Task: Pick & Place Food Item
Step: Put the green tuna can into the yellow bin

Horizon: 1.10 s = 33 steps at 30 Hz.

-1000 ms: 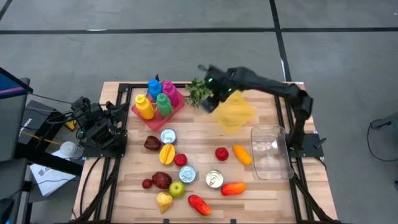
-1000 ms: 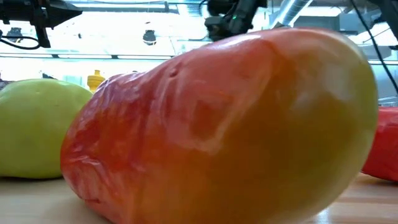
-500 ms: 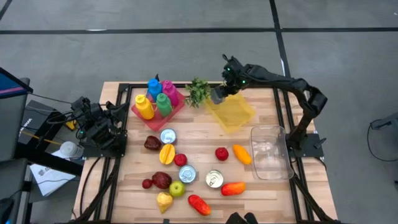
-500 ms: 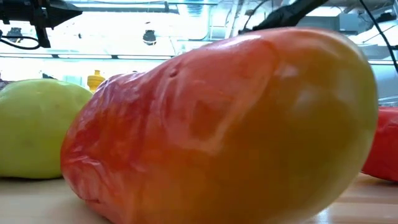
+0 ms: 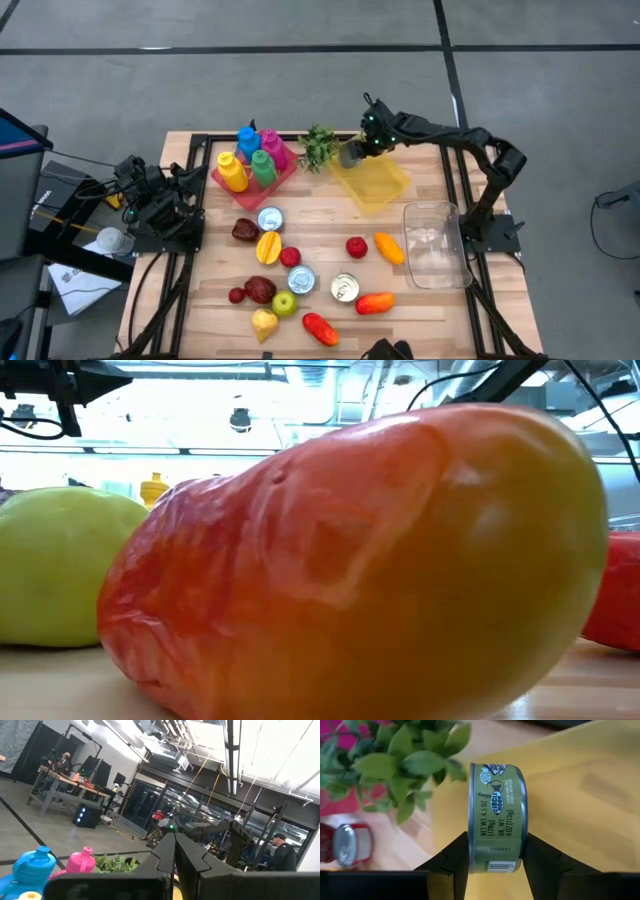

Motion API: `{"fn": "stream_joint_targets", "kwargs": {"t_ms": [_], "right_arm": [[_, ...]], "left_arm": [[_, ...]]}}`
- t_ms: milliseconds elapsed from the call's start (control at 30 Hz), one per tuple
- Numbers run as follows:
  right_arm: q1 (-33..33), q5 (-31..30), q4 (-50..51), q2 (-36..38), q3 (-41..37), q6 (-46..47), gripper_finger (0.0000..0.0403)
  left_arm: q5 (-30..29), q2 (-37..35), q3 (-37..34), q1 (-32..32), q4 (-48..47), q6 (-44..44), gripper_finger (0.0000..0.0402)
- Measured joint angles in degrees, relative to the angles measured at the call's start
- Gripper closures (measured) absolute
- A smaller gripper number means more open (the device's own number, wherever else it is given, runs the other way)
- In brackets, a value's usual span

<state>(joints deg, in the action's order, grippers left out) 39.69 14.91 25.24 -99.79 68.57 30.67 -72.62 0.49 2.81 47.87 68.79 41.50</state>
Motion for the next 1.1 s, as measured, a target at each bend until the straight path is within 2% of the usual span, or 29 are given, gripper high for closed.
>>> {"fn": "stream_joint_targets", "kwargs": {"t_ms": [200, 367, 567, 800, 1100], "right_arm": [[-0.80, 0.16, -3.57, -0.04, -3.79, 2.36, 0.0259], [-0.57, -0.05, -5.20, 0.04, -3.60, 2.39, 0.0258], [-0.92, -1.18, -4.66, -2.53, -3.63, 3.97, 0.0213], [-1.16, 1.13, -4.67, -4.17, -2.81, 3.39, 0.0210], [-1.04, -4.25, 0.41, -1.03, 0.52, 0.75, 0.0162]], "left_arm": [[-0.01, 0.00, 0.00, 0.00, 0.01, 0.01, 0.0402], [-0.02, 0.00, 0.00, -0.02, 0.01, 0.00, 0.0402], [-0.02, 0.00, 0.00, -0.01, 0.02, 0.01, 0.0402], [-0.02, 0.00, -0.02, -0.01, 0.01, 0.01, 0.0402], [-0.02, 0.00, -0.02, -0.02, 0.00, 0.00, 0.0402]]}}
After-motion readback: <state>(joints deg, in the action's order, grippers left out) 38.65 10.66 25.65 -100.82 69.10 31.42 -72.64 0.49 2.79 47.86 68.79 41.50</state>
